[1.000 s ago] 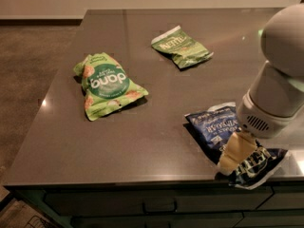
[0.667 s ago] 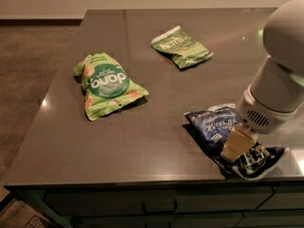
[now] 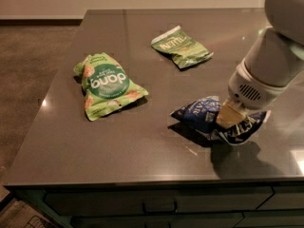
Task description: Move blue chip bag near green rice chip bag
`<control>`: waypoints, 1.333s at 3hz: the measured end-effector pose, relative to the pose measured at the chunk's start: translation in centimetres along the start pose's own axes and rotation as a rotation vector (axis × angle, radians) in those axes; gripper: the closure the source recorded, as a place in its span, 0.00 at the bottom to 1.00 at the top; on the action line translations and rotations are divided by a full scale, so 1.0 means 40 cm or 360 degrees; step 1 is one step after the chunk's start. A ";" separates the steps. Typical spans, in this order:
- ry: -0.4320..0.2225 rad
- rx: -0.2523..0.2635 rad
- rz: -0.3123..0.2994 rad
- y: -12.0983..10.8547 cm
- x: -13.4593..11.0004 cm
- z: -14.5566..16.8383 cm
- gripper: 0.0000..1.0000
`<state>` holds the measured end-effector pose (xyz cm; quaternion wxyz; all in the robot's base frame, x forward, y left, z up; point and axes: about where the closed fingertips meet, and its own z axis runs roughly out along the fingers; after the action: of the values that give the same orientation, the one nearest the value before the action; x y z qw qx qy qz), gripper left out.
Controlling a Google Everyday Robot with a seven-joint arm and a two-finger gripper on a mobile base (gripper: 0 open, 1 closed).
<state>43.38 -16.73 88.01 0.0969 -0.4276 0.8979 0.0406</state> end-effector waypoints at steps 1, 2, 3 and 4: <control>-0.0156 -0.0050 -0.0086 0.000 -0.109 -0.018 1.00; -0.0309 -0.0118 -0.0167 0.019 -0.211 -0.026 1.00; -0.0447 -0.0167 -0.0228 0.041 -0.295 -0.027 1.00; -0.0540 -0.0202 -0.0254 0.059 -0.359 -0.010 1.00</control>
Offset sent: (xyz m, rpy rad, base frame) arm 0.0658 0.1084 0.0443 0.3010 -0.1281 0.1891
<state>50.34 -4.39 91.39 0.2227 -0.4896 0.8276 0.1609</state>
